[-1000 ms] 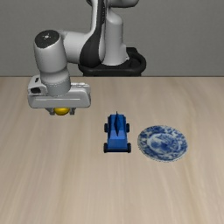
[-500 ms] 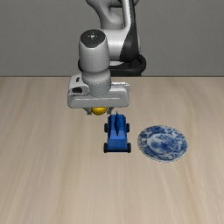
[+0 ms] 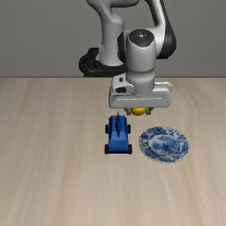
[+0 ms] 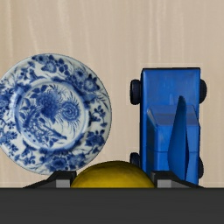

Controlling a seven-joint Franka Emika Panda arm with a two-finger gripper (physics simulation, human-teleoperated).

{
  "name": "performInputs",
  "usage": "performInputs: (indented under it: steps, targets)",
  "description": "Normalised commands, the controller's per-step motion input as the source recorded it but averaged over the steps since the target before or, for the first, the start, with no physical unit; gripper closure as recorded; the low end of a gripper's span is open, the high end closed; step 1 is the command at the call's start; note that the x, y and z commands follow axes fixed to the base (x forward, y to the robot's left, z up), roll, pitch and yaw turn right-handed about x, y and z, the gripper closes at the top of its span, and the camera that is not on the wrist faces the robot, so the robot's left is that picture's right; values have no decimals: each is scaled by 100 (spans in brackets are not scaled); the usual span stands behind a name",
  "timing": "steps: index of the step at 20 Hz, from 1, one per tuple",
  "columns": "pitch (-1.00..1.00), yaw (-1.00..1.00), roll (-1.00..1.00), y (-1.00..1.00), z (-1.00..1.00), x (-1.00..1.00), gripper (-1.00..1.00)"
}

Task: Pick up the lemon and put it on the plate

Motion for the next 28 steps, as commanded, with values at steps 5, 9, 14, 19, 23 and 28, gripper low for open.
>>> performInputs:
  steps: [5, 9, 14, 19, 23, 28]
  targets:
    - [0, 0, 0, 100, 0, 0, 100]
    - [0, 0, 0, 0, 0, 100, 100]
    - [0, 0, 0, 20, -40, 0, 100]
    - [0, 0, 0, 0, -80, 0, -100]
    - [0, 0, 0, 0, 0, 0, -100]
    - [0, 0, 0, 0, 0, 0, -100]
